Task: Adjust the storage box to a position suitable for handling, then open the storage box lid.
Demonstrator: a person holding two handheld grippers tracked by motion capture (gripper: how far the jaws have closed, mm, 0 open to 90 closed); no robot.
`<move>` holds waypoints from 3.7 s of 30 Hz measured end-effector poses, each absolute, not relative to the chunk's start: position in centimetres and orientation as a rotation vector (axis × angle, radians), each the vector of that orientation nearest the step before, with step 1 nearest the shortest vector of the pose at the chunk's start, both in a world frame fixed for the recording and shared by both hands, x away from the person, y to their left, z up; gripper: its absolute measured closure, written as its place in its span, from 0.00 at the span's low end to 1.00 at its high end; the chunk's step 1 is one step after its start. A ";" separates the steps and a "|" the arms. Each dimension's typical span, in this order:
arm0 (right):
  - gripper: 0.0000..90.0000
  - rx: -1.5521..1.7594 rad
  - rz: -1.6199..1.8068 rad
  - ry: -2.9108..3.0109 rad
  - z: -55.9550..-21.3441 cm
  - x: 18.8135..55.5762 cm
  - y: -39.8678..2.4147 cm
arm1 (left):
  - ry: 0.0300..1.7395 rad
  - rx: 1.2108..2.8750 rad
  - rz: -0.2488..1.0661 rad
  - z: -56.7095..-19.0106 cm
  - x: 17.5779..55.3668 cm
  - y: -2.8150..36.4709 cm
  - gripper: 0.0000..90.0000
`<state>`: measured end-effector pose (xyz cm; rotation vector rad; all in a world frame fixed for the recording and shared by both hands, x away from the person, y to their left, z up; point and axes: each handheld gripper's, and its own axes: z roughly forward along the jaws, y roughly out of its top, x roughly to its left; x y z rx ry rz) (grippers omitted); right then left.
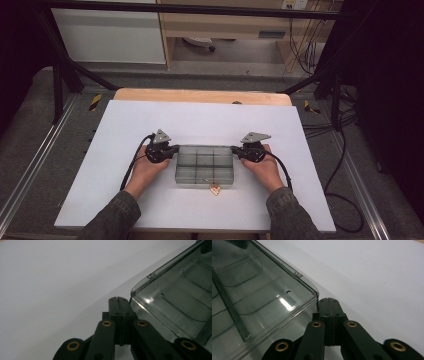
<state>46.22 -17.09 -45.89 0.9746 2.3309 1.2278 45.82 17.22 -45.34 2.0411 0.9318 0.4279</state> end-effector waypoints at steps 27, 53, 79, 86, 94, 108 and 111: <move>0.96 1.130 1.294 2.075 -45.0 43.4 -20.5 | 0.975 1.913 0.499 -44.2 42.0 20.1 1.00; 0.07 1.251 1.305 1.890 -41.3 34.4 -21.2 | 1.017 1.806 0.480 -42.1 32.4 23.2 0.08; 0.15 1.046 1.382 1.970 -39.7 32.4 -16.9 | 0.904 1.836 0.416 -41.9 31.9 21.1 0.07; 0.33 0.959 1.420 1.975 -39.1 31.5 -15.0 | 0.855 1.862 0.377 -41.8 31.1 20.2 0.07; 0.57 0.855 1.424 2.034 -39.5 30.4 -12.8 | 0.844 1.919 0.367 -42.1 29.9 19.1 0.09; 0.95 0.730 1.525 2.173 -40.8 29.2 -9.6 | 0.872 1.921 0.410 -42.2 29.5 18.9 0.31; 0.97 0.714 1.506 2.201 -41.2 29.2 -9.2 | 0.875 1.911 0.382 -42.2 29.6 18.9 0.39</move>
